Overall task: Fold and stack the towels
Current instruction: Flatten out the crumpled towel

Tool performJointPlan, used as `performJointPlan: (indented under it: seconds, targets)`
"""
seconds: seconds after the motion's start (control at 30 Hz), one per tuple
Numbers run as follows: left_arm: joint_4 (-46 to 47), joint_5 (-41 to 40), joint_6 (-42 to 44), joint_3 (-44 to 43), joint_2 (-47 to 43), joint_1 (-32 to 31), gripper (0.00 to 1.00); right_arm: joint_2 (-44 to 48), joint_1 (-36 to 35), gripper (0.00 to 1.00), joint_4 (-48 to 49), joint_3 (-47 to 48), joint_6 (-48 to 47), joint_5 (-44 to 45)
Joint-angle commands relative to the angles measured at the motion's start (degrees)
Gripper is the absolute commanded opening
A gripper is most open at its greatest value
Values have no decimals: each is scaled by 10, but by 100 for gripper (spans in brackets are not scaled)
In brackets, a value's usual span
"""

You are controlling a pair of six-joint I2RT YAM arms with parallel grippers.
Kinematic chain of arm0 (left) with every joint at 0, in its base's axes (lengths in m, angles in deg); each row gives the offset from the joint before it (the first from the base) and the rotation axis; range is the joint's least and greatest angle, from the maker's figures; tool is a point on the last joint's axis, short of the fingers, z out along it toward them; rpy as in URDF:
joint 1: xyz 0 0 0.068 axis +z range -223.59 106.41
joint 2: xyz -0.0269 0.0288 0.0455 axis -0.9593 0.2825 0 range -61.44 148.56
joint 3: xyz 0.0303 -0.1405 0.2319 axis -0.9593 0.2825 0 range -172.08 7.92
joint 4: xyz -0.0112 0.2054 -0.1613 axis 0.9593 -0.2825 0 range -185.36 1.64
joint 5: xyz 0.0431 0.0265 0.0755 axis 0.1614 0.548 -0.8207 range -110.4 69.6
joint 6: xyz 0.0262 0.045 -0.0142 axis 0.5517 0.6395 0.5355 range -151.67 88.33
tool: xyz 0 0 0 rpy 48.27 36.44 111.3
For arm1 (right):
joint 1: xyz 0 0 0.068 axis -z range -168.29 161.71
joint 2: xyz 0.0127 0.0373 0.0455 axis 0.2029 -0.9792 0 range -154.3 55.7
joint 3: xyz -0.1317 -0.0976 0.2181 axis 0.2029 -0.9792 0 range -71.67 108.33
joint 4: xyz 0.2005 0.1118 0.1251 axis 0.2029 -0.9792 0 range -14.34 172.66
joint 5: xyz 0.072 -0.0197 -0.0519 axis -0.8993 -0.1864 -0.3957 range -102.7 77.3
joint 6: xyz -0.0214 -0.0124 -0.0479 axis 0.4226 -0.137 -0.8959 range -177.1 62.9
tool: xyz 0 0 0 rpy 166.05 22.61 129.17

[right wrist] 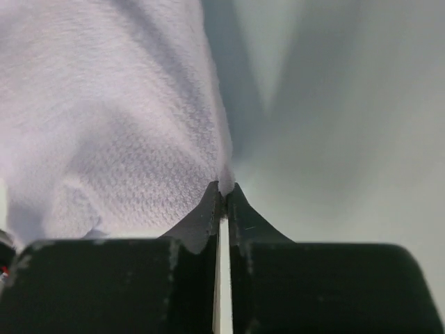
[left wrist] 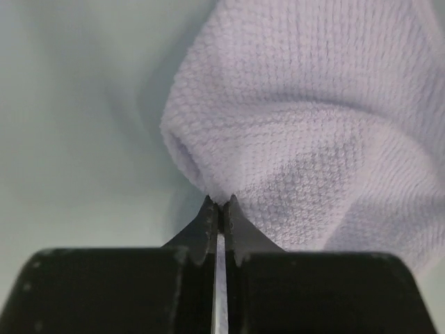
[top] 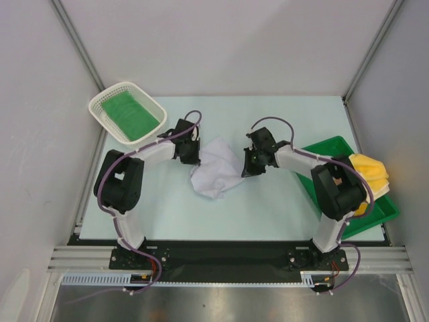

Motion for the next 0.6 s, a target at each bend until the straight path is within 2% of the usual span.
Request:
performJointPlan:
  seconds: [0.0,0.03,0.07,0.13,0.27,0.4,0.47,0.57]
  targets:
    - [5,33,14,-85,-14,-10,0,135,-23,0,-79,14,16,21]
    - [-6,33,23,-104,-15,-11,1,162,-27,0,-119,19,28,29]
    - [-7,36,29,-139,-11,-10,0,220,-31,0,-131,22,60,36]
    - [-19,54,41,-175,14,-9,0,264,-45,0,-146,30,94,44]
    - [-16,55,45,-219,62,-8,4,318,-59,0,-102,12,180,84]
    - [-12,54,65,-225,76,-4,5,287,-59,1,26,-20,230,73]
    - [-21,40,71,-227,71,-2,4,258,-54,0,30,-2,229,76]
    - [-60,37,68,-218,50,-3,2,227,-55,0,-16,7,200,105]
